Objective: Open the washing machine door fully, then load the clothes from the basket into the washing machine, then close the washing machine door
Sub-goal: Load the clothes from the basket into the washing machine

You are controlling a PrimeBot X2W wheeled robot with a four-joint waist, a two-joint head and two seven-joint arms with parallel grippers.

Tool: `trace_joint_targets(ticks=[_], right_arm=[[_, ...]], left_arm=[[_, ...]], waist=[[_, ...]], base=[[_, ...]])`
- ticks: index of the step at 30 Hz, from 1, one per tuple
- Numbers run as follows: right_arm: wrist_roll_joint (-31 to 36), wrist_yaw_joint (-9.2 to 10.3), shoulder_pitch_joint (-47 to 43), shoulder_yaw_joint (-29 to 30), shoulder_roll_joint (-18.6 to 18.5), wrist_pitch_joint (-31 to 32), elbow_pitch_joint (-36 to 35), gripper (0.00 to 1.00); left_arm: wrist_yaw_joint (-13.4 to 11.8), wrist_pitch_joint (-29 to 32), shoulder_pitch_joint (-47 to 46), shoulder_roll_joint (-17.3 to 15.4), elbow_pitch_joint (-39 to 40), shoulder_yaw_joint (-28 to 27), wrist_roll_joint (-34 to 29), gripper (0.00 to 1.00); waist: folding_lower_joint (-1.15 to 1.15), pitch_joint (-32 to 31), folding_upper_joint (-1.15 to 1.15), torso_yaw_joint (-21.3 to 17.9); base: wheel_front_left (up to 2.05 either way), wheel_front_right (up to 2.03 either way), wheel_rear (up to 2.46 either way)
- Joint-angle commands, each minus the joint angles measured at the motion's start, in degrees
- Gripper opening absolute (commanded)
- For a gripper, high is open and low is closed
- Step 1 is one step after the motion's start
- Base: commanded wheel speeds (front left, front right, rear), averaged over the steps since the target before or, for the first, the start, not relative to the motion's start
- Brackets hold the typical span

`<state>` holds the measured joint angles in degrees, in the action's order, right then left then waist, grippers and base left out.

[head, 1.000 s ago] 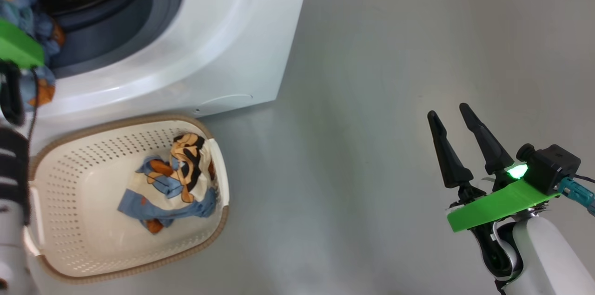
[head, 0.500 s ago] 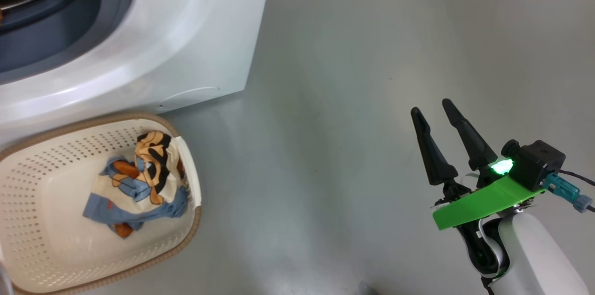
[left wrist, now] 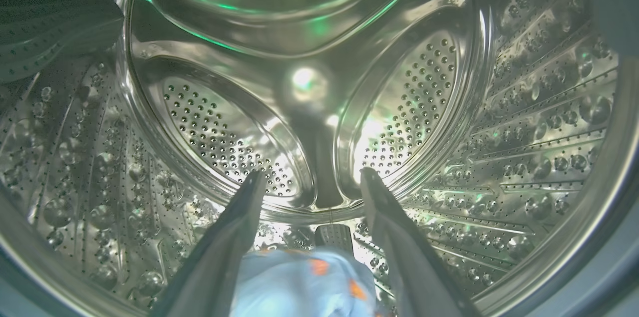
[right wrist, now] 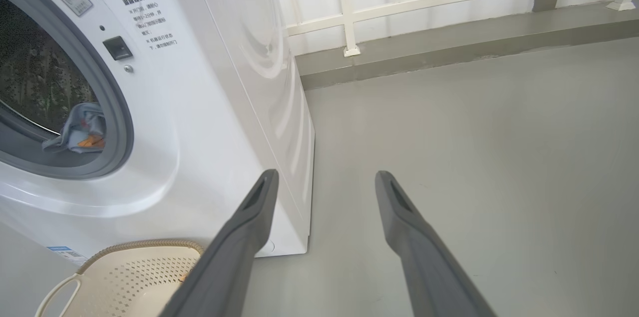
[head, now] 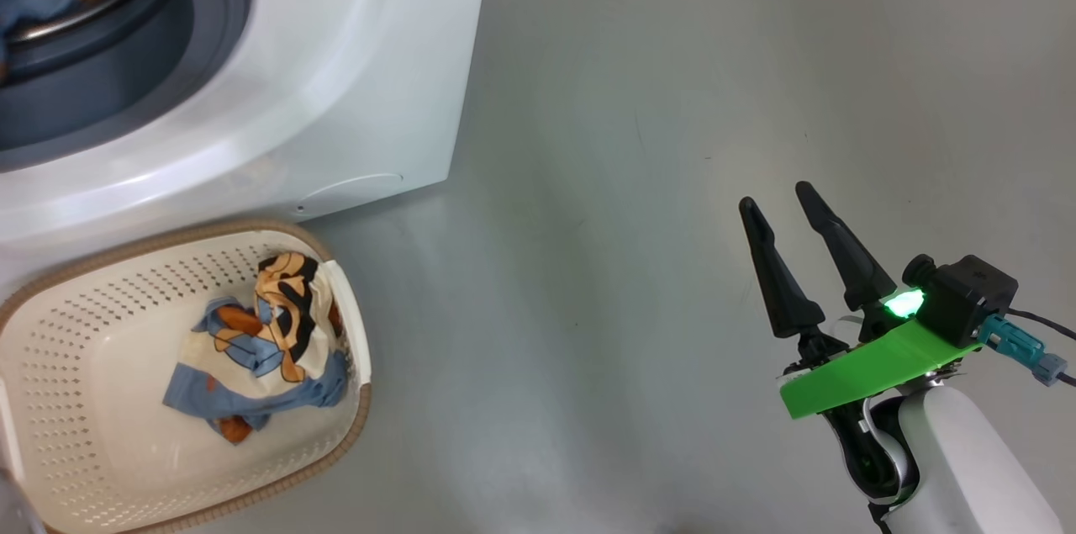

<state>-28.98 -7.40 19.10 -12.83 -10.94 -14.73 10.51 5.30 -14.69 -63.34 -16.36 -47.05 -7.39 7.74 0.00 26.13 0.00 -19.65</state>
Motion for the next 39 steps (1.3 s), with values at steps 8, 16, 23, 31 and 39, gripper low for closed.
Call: trace_joint_targets(ticks=[8,16,23,31,39], right_arm=[[-0.3,-0.09,-0.3,-1.2,-1.4,-0.3,-1.3,1.0],[-0.1,-0.09,0.2,-0.7,-2.1,-0.3,-1.3,1.0],[0.1,-0.09,0.4,-0.2,-2.8,-0.3,-1.3,1.0],[0.5,-0.09,-0.5,0.6,-4.0,-0.3,-0.8,1.0],[0.6,-0.09,-3.1,1.8,-5.4,-0.3,-0.4,1.0]], left_arm=[[0.2,-0.3,2.0,-1.4,0.2,-1.1,-1.3,1.0],[0.2,-0.3,6.9,1.8,2.2,-2.3,-1.0,1.0],[0.5,-0.3,13.0,5.0,4.9,-3.3,-1.0,1.0],[1.5,-0.3,22.4,9.2,10.4,-4.4,-0.9,1.0],[2.0,-0.3,32.7,12.1,16.3,-3.4,-1.2,1.0]], waist=[[0.0,-0.7,0.0,0.6],[0.0,-1.4,0.0,2.1],[0.0,-2.7,0.0,3.9],[0.0,-5.6,0.0,6.9],[0.0,-9.6,0.0,10.3]], base=[[0.0,0.0,0.0],[0.0,0.0,0.0],[0.0,0.0,0.0],[0.0,0.0,0.0],[0.0,0.0,0.0]])
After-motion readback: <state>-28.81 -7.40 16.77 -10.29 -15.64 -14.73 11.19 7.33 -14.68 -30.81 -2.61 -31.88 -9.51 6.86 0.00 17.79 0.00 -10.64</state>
